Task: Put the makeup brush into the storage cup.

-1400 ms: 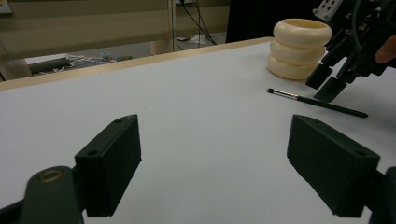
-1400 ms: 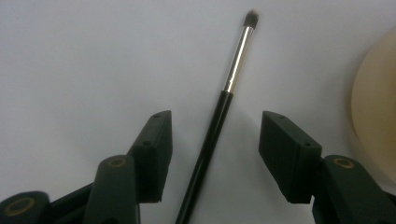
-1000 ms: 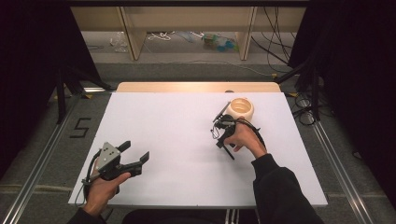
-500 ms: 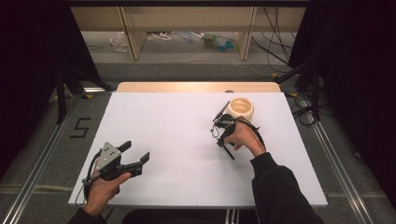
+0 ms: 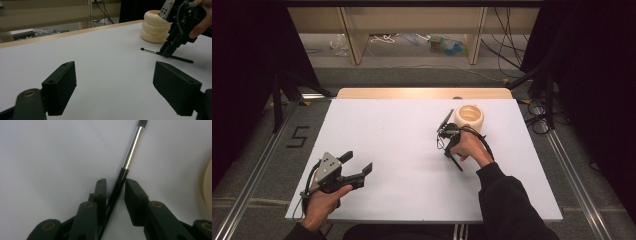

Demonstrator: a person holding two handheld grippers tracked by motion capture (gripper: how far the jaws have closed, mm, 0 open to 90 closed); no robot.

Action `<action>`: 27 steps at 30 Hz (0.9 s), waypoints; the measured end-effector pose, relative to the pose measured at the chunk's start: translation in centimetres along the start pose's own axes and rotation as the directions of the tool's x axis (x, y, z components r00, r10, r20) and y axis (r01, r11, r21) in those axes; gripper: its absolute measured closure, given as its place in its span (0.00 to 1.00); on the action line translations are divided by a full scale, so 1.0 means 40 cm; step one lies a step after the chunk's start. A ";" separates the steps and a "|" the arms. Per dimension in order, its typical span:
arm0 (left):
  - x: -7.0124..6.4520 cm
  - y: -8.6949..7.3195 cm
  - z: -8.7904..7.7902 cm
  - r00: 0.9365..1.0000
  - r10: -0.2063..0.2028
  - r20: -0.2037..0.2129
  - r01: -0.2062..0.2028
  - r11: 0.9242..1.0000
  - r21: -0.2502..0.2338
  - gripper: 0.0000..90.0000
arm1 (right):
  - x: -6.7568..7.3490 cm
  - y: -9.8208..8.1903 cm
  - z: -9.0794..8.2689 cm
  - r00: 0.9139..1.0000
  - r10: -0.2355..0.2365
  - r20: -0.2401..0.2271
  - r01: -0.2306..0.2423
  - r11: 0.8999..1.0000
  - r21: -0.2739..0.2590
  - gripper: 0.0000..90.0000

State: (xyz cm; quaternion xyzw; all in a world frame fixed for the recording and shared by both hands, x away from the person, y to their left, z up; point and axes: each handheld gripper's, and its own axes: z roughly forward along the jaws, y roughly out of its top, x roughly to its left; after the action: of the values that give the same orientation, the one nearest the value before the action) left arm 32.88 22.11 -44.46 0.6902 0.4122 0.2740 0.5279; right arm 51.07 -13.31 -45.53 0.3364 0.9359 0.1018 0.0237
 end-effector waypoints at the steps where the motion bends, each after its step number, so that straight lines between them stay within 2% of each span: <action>1: 0.000 0.000 0.000 1.000 -0.001 0.000 0.001 1.000 0.001 0.21 | 0.002 0.001 0.000 1.000 0.004 0.003 -0.004 1.000 0.006 0.82; 6: 0.001 0.001 -0.001 1.000 -0.002 0.001 0.002 1.000 -0.001 0.21 | 0.003 0.004 0.000 1.000 0.004 0.008 -0.004 1.000 0.013 0.83; 8: 0.000 0.001 -0.001 1.000 0.000 0.001 0.000 1.000 -0.001 0.21 | 0.000 0.003 0.000 1.000 -0.019 0.010 0.019 1.000 0.012 0.84; 9: 0.000 0.001 -0.001 1.000 0.002 0.001 -0.002 1.000 0.000 0.21 | 0.005 0.005 0.000 1.000 0.000 0.015 0.000 1.000 0.016 0.84; 11: 0.000 0.001 -0.002 1.000 0.001 0.001 -0.001 1.000 -0.002 0.21 | 0.004 0.006 0.001 1.000 -0.022 0.018 0.022 1.000 0.018 0.85; 12: 0.000 0.001 -0.002 1.000 0.000 0.003 0.000 1.000 -0.005 0.21 | 0.002 0.004 0.003 0.998 -0.053 0.027 0.053 0.999 0.011 0.86; 13: 0.000 0.001 -0.002 1.000 0.001 0.003 -0.001 1.000 -0.005 0.21 | 0.007 0.007 0.001 0.999 -0.036 0.025 0.036 0.999 0.020 0.86; 17: -0.001 0.002 -0.002 1.000 0.000 0.003 0.000 1.000 -0.005 0.21 | 0.009 0.008 0.001 0.999 -0.038 0.028 0.037 0.999 0.025 0.88; 21: -0.001 0.002 -0.002 1.000 0.001 0.003 -0.001 1.000 -0.005 0.21 | 0.006 0.007 0.004 0.997 -0.065 0.028 0.065 0.998 0.013 0.89; 22: -0.001 0.002 -0.002 1.000 0.000 0.003 0.000 1.000 -0.007 0.21 | 0.012 0.010 0.002 0.999 -0.040 0.032 0.039 0.999 0.027 0.90; 27: -0.002 0.002 -0.002 1.000 0.002 0.002 -0.002 1.000 -0.004 0.21 | 0.016 0.012 0.002 0.998 -0.046 0.040 0.044 0.999 0.031 0.92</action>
State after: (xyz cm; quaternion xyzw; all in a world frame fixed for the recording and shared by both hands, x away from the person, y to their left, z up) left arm 32.82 22.08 -44.37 0.6898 0.4105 0.2749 0.5293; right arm 50.89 -12.54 -45.51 0.3176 0.9440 0.0801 0.0400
